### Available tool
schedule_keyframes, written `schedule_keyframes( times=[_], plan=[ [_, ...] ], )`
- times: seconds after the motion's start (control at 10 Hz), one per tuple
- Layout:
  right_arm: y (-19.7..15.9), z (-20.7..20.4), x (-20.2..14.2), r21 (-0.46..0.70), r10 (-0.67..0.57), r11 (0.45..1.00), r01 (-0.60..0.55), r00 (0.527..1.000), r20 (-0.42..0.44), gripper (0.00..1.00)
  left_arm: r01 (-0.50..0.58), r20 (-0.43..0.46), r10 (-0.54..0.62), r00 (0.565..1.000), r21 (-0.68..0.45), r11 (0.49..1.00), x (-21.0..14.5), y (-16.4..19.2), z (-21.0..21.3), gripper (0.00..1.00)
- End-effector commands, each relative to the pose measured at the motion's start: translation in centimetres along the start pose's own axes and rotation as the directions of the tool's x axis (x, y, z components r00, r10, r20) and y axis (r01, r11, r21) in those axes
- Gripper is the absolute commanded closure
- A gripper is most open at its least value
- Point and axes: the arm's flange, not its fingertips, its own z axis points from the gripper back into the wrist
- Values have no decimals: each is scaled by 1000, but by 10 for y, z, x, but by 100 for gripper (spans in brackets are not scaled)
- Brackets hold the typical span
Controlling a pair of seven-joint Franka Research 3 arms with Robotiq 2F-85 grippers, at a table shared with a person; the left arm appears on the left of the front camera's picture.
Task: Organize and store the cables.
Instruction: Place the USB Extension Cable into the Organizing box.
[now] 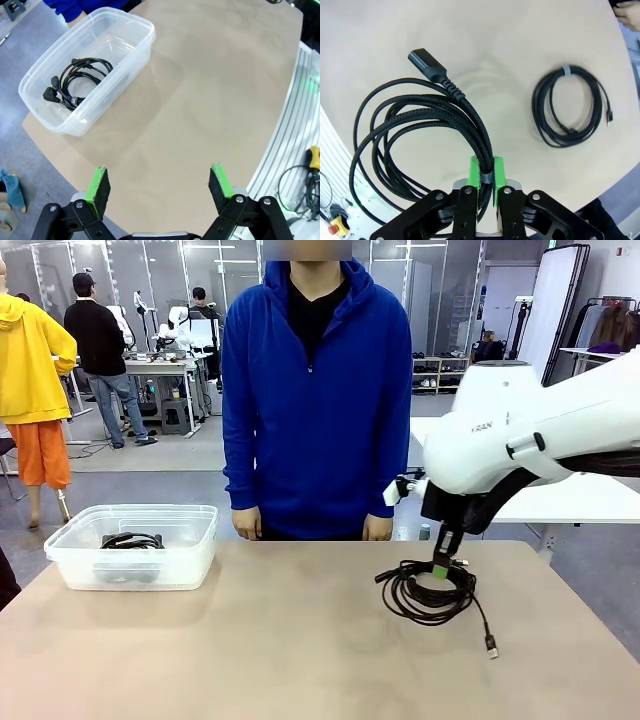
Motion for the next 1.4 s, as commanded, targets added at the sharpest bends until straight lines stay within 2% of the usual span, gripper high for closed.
schedule_keyframes(
  times=[0.0, 0.3, 0.4, 0.6, 0.8, 1.2, 1.3],
  plan=[
    [18, 1, 33, -21, 20, 1000, -20, 1000, 15, 100, 5, 4, -5, 1000, 5, 1000, 0, 0, 0, 0],
    [54, 8, 92, -42, 134, 990, -134, 991, -2, 100, 5, 4, -5, 1000, 5, 1000, 0, 0, 0, 0],
    [66, 2, 115, -9, 191, 982, -191, 981, -15, 100, 5, 4, -5, 1000, 5, 1000, 0, 0, 0, 0],
    [89, -13, 150, 29, 248, 968, -248, 969, 16, 100, 5, 4, -5, 1000, 5, 1000, 0, 0, 0, 0],
    [111, -38, 171, 35, 270, 962, -272, 961, 54, 100, 5, 4, -5, 1000, 5, 1000, 0, 0, 0, 0],
    [133, -86, 187, 52, 376, 923, -381, 923, 87, 100, 5, 4, -5, 1000, 5, 1000, 0, 0, 0, 0],
    [133, -96, 191, 100, 391, 912, -398, 917, 82, 100, 5, 4, -5, 1000, 5, 1000, 0, 0, 0, 0]
  ],
)
